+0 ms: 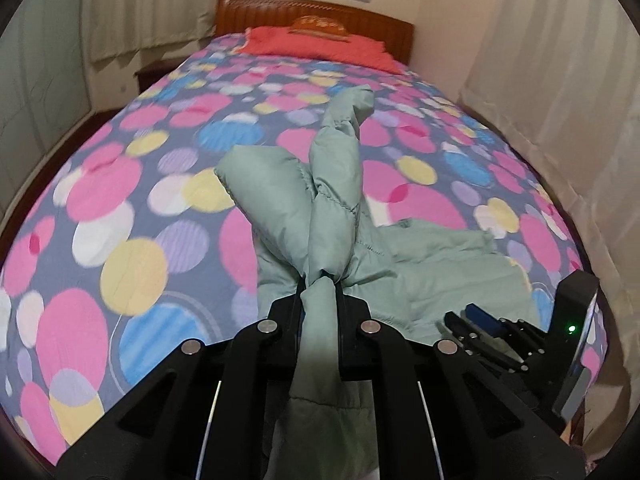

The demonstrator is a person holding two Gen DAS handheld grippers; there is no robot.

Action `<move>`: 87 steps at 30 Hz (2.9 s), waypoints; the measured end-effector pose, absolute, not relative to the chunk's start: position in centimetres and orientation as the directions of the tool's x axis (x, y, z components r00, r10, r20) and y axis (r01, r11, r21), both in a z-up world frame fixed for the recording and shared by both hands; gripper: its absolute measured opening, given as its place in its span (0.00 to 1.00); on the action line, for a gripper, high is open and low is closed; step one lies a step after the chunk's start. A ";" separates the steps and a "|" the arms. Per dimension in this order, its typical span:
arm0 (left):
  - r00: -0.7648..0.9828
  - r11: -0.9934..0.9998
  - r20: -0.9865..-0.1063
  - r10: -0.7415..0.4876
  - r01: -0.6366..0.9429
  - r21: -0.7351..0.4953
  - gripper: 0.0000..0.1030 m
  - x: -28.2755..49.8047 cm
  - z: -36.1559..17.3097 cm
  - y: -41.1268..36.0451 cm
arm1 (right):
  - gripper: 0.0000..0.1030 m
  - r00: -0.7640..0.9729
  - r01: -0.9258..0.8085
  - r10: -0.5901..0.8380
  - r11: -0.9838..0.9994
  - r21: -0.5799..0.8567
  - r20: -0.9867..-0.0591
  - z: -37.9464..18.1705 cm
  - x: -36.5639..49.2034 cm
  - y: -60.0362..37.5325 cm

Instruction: Fold large clothes

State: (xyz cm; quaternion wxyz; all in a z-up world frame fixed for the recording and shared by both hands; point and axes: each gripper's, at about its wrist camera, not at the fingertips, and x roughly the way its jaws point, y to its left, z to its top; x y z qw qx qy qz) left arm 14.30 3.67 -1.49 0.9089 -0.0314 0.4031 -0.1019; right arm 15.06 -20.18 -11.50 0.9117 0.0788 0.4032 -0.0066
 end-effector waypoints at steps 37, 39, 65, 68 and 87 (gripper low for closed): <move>0.547 0.911 -0.812 -0.202 0.410 0.049 0.09 14.1 -12.8 -22.3 | 0.30 0.596 0.355 -0.059 0.914 0.197 -0.801 -16.0 9.3 -35.7; 0.551 0.910 -0.809 -0.203 0.412 0.052 0.09 13.9 -12.8 -22.4 | 0.30 0.599 0.357 -0.064 0.914 0.195 -0.798 -15.7 9.2 -35.7; 0.661 0.940 -0.692 -0.291 0.333 -0.078 0.53 9.8 -4.1 -13.9 | 0.30 0.650 0.307 -0.089 0.939 0.153 -0.754 -10.9 8.5 -31.6; 0.674 0.960 -0.692 -0.258 0.258 -0.107 0.58 10.2 -4.3 -10.4 | 0.30 0.654 0.296 -0.077 0.942 0.160 -0.753 -10.7 8.9 -30.9; 0.573 0.893 -0.756 -0.316 -0.089 -0.440 0.61 13.6 -13.1 1.3 | 0.63 0.687 0.270 0.067 0.901 0.339 -0.724 -10.5 14.2 -28.7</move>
